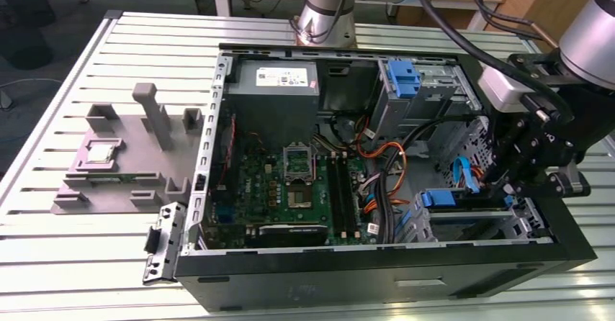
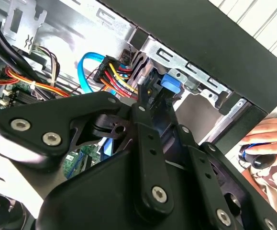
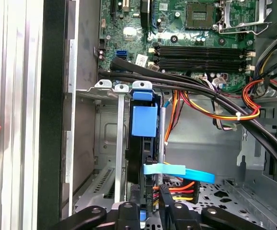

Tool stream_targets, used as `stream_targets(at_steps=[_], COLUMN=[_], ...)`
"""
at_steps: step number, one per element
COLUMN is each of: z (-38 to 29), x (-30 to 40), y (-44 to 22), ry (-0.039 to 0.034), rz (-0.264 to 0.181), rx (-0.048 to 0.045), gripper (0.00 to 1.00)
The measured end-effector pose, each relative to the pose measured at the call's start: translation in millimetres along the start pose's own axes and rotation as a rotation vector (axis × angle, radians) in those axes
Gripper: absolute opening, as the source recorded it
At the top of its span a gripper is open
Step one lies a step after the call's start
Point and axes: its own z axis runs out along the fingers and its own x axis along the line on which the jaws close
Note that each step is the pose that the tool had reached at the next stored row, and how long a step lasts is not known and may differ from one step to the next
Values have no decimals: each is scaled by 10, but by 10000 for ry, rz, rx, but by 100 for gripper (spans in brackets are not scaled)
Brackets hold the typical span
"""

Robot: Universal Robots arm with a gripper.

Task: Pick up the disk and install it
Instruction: 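Insert the second disk wire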

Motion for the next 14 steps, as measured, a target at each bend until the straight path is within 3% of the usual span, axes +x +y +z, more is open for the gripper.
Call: stream_targets(at_steps=[14], z=[31], x=[-9], y=[0], ry=[21], rz=[0], rx=[-1], gripper=[30])
